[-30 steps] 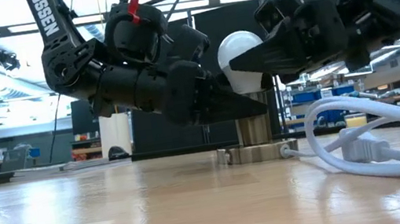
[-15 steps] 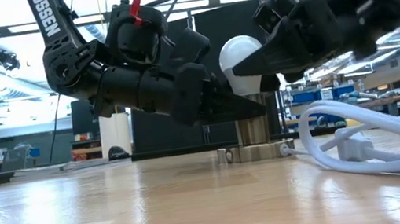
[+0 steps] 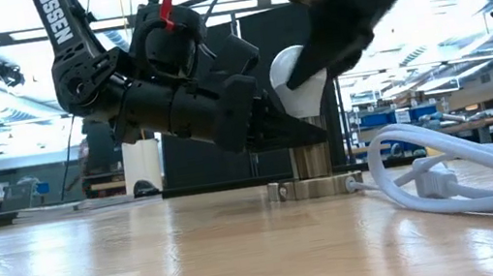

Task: Screw lightbulb
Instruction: Remove the white lightbulb from the desk lamp

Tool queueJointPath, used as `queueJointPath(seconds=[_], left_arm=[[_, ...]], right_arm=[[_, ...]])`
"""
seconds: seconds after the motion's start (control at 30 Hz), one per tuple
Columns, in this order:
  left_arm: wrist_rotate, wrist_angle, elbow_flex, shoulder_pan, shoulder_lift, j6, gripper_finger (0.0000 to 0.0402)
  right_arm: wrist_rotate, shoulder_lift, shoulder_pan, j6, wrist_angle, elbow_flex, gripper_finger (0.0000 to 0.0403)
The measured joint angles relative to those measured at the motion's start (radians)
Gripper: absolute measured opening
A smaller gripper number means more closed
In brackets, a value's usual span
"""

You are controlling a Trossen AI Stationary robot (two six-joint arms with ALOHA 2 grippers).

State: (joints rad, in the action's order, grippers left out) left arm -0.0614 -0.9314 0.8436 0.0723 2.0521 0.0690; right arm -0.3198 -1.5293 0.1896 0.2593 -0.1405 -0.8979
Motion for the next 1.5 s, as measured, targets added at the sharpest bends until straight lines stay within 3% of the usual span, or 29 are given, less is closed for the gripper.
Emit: queueJointPath(seconds=[0.43,0.8,1.23,1.37,1.5], left_arm=[[-0.046,0.007,0.000,0.001,0.000,-0.100,0.0193],[-0.050,0.029,0.001,0.001,-0.002,-0.127,0.0193],[-0.052,0.026,0.000,0.000,-0.001,-0.128,0.0193],[-0.053,0.023,0.000,0.000,-0.001,-0.133,0.0193],[-0.053,0.007,-0.002,0.000,0.000,-0.148,0.0193]], right_arm=[[-0.037,-0.187,-0.020,0.472,-0.365,-0.312,0.0357],[-0.037,-0.233,0.003,0.712,-0.529,-0.403,0.0332],[-0.033,-0.233,0.003,0.713,-0.545,-0.406,0.0265],[-0.026,-0.233,0.001,0.670,-0.543,-0.406,0.0271],[0.002,-0.233,0.000,0.501,-0.516,-0.405,0.0283]])
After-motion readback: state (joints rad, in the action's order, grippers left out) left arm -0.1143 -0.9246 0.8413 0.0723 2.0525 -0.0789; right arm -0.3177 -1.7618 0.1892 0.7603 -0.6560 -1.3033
